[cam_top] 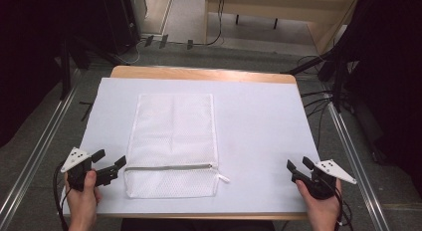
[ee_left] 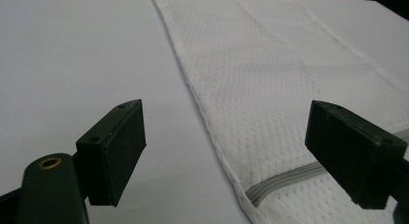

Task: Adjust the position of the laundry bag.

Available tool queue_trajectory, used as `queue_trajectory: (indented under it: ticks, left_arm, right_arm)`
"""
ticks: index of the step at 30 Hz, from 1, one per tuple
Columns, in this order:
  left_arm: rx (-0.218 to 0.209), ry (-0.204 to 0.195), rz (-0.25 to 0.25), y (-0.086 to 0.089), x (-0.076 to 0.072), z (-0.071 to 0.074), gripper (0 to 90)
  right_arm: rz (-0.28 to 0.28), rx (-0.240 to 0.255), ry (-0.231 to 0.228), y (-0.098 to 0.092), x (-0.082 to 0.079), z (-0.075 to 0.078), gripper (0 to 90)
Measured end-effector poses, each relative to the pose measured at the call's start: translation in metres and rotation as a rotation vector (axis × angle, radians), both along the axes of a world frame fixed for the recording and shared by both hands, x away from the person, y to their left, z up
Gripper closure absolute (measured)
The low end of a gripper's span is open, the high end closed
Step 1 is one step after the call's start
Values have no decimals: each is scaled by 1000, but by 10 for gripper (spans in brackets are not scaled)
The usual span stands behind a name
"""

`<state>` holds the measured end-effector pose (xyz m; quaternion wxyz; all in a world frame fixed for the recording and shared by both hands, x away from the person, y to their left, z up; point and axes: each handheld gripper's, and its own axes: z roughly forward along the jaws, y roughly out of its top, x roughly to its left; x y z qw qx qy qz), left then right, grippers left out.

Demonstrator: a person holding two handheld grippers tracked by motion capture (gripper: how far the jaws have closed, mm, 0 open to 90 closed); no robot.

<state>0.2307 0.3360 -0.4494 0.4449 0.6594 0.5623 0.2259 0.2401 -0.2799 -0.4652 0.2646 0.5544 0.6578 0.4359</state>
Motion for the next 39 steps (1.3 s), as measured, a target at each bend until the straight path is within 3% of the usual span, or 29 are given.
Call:
queue_trajectory:
  ticks: [2,7,8,10,14,16,18,26,30,33,35,39]
  left_arm:
    - [-1,5,2,-1,0,0,146]
    - [13,4,3,-3,0,-1,146]
    - [17,6,-2,-4,0,-1,147]
    - [17,4,-1,-5,0,-1,147]
    - [34,0,-1,-9,1,0,147]
    - [42,0,-5,-11,2,-1,147]
    - [45,4,-11,-13,3,-2,147]
    - [43,-4,-25,-18,5,-1,148]
    - [42,-2,-31,-18,5,-1,149]
    - [35,-3,-29,-18,6,-1,149]
    - [29,-2,-35,-18,7,-1,150]
    - [29,1,-46,-19,8,-1,159]
  right_arm:
    - [28,38,-28,3,0,2,491]
    - [56,10,-30,21,5,3,489]
    - [103,15,-7,33,10,6,490]
    - [130,15,-8,39,12,7,488]
    - [177,3,36,65,26,12,484]
    - [213,-9,41,80,33,14,506]
    - [269,1,81,104,44,17,555]
    - [301,36,118,144,63,20,651]
    - [280,34,150,168,71,19,677]
    - [261,25,168,175,76,17,678]
    - [268,33,207,184,85,11,669]
    - [275,29,225,194,91,6,644]
